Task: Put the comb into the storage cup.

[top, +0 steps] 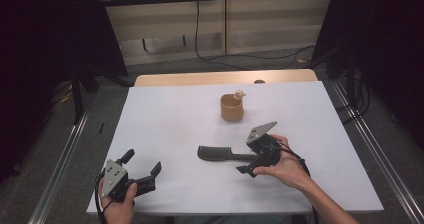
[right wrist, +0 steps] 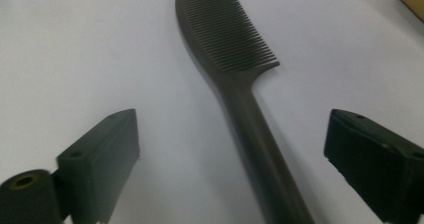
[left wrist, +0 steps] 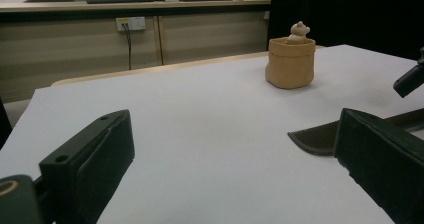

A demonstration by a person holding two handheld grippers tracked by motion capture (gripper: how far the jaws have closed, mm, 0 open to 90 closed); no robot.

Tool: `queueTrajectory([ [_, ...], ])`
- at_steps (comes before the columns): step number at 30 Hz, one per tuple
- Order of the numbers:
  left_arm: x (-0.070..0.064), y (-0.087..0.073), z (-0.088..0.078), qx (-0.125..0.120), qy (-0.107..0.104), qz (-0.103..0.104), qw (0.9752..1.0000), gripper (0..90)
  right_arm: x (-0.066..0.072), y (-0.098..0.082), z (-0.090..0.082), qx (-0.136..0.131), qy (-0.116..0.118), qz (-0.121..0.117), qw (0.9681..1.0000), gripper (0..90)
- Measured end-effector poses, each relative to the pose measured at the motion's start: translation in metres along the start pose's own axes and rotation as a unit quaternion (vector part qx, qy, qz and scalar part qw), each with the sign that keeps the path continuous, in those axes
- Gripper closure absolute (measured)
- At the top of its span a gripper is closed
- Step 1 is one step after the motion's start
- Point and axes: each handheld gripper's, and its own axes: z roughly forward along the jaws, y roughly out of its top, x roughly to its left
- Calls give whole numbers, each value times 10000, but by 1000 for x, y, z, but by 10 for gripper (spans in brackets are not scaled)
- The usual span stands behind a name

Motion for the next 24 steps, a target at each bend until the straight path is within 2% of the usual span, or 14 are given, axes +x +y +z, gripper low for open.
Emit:
queueTrajectory([
  [8,1,0,0,-15,-44,-60,10000,29,-7,17,11,339,99,-196,9992,182],
  [11,1,0,0,2,-48,-40,10000,29,-10,22,17,628,104,-299,9975,241],
  [13,1,0,0,6,-58,-24,10000,29,-10,24,19,711,109,-321,9969,286],
  [17,1,0,0,-9,-21,-37,10000,29,-9,24,23,828,105,-400,9957,319],
  [18,2,0,0,11,-17,-24,10000,29,-9,24,24,869,118,-422,9953,378],
  [20,2,0,0,18,-8,-18,10000,29,-9,24,25,904,121,-418,9950,385],
  [24,1,0,0,29,-45,-7,10000,29,-11,27,28,1120,114,-503,9924,449],
])
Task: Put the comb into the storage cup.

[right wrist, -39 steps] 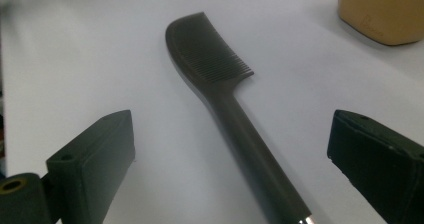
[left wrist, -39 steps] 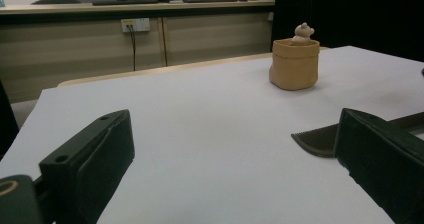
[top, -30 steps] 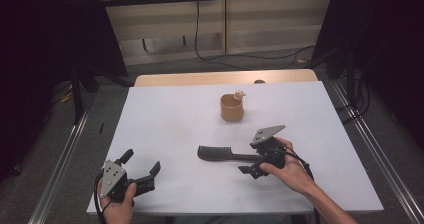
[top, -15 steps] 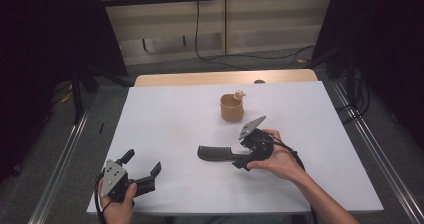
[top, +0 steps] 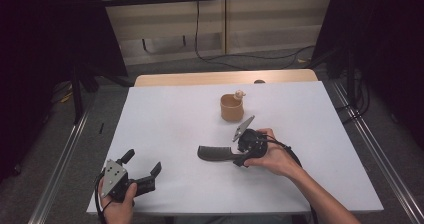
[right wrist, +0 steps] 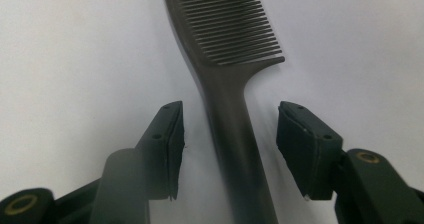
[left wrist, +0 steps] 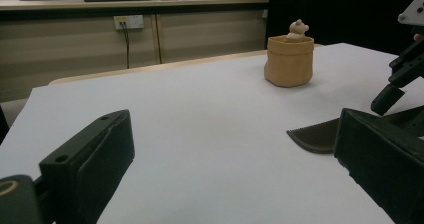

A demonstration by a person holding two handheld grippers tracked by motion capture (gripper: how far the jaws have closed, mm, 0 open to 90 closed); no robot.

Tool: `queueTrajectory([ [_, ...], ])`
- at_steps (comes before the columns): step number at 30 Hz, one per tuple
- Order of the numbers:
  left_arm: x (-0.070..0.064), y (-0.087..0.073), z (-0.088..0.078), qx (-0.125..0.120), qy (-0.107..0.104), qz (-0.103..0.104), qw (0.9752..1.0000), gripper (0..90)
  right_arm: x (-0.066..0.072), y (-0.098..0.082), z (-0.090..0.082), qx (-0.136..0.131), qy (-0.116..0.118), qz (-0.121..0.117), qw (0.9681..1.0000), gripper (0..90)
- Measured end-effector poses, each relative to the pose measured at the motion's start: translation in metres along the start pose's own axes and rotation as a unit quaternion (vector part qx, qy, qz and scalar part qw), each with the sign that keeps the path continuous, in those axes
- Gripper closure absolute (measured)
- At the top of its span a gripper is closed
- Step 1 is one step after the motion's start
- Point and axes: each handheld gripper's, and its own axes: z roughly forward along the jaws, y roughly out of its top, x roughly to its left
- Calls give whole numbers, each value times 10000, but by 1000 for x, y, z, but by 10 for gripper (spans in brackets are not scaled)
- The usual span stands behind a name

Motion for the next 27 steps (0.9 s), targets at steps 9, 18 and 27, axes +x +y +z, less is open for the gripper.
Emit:
queueTrajectory([
  [9,0,0,0,15,-15,-2,10000,28,-2,4,3,159,25,-77,9998,568],
  [18,0,0,1,18,-3,-2,10000,29,1,6,3,302,10,-229,9993,660],
  [27,0,-1,2,60,-16,32,10000,29,1,7,3,338,86,-254,9991,721],
])
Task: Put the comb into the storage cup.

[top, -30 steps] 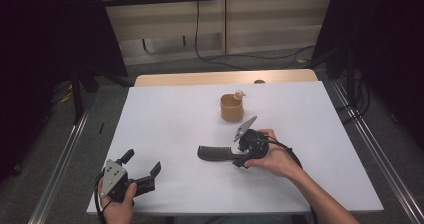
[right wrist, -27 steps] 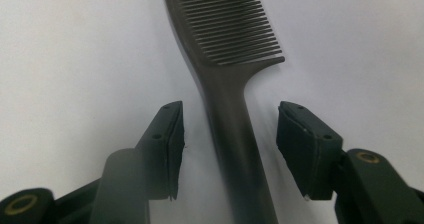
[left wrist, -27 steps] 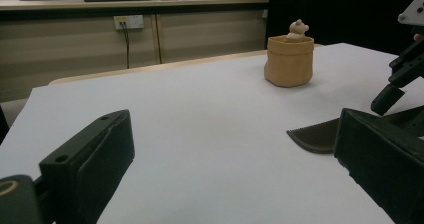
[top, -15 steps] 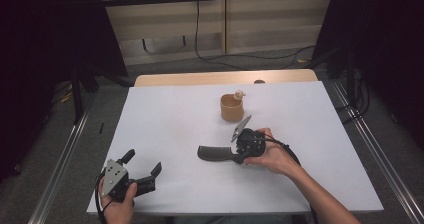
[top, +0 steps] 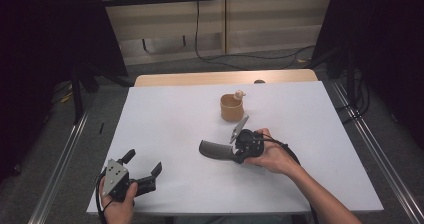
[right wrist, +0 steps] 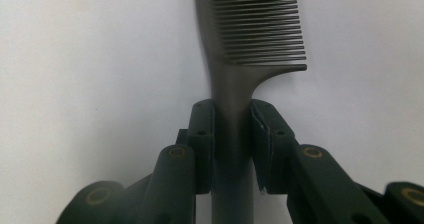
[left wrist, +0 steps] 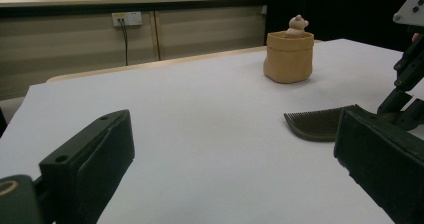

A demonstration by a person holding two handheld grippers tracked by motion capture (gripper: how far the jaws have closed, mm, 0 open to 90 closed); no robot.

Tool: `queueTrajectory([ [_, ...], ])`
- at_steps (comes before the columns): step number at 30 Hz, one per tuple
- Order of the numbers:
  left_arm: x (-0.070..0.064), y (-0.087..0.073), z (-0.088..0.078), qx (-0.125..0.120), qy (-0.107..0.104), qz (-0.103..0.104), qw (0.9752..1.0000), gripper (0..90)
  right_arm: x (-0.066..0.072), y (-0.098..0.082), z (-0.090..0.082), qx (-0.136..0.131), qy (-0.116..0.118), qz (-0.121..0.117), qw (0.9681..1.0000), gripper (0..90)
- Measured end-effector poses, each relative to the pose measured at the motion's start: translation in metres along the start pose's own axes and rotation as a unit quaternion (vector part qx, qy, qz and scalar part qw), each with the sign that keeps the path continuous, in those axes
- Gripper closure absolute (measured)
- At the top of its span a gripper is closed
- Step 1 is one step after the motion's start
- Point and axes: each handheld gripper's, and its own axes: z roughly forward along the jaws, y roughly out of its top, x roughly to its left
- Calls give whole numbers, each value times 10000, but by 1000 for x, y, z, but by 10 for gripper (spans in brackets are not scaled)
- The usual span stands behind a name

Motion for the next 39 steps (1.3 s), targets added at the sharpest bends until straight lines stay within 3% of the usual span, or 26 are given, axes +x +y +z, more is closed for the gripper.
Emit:
queueTrajectory([
  [11,0,0,0,5,8,-1,10000,29,-2,4,0,130,87,33,9999,725],
  [19,-1,0,0,1,-5,0,10000,29,-3,4,-1,82,108,56,9999,725],
  [27,0,0,0,0,-1,12,10000,28,-5,1,-11,-286,83,118,9995,725],
  [39,0,0,0,-36,-47,1,10000,29,-4,-7,-27,-784,-46,323,9964,725],
])
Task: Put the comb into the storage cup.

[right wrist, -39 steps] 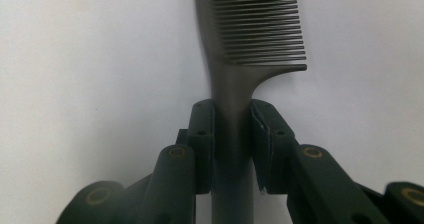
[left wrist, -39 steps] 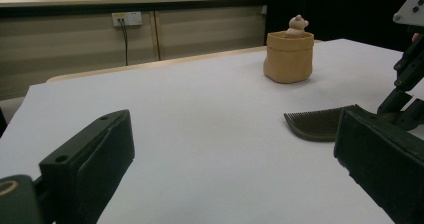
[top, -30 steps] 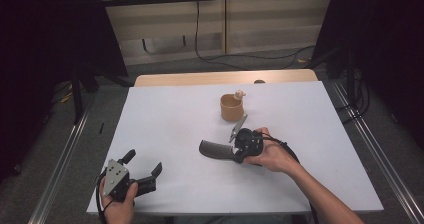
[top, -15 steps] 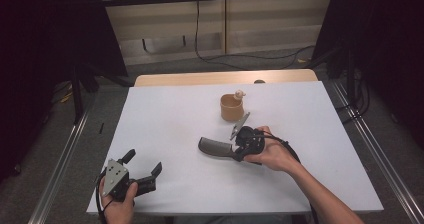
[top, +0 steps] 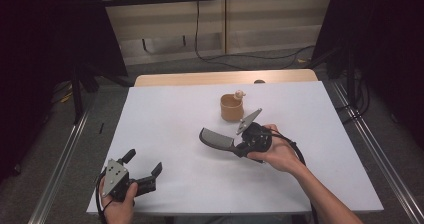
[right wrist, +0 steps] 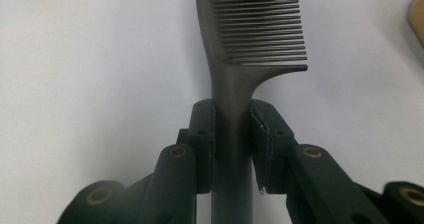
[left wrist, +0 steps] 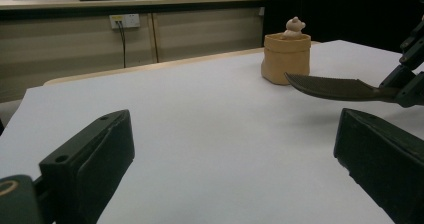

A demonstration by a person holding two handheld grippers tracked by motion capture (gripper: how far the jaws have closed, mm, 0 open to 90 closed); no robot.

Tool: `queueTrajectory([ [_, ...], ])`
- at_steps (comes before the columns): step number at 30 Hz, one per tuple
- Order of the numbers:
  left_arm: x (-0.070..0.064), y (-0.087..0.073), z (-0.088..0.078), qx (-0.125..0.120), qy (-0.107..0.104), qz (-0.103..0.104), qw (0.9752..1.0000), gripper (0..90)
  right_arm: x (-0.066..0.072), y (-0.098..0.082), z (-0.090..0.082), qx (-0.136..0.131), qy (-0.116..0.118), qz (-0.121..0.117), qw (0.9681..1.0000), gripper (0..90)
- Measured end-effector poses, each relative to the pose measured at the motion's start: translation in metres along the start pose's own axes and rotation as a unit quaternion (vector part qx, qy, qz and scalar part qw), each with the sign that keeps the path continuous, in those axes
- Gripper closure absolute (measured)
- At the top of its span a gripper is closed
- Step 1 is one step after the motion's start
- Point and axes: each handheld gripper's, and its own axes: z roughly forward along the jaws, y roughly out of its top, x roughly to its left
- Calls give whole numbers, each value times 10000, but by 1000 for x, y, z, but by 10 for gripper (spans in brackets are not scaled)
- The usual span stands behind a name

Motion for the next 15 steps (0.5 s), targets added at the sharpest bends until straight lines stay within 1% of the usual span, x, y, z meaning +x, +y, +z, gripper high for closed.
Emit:
queueTrajectory([
  [3,0,0,0,-21,26,-35,10000,29,1,-2,-1,-30,-62,-49,10000,725],
  [5,1,0,0,-16,14,-29,10000,29,1,-3,0,-38,-90,-39,9999,725],
  [7,0,0,0,-23,17,-37,10000,29,0,-5,-2,-120,-132,-1,9998,725],
  [8,0,0,0,-18,-9,-32,10000,29,-2,-6,-3,-194,-153,-20,9997,725],
  [11,0,0,0,-9,-23,-6,10000,29,-4,-7,-9,-432,-193,116,9988,725],
  [12,-1,0,0,-9,-16,-10,10000,29,-6,-7,-13,-569,-208,168,9980,725],
  [14,0,0,0,8,-16,-4,10000,29,-6,-8,-14,-607,-225,173,9978,725],
  [15,0,0,0,15,-15,3,10000,28,-7,-8,-15,-631,-239,222,9975,725],
])
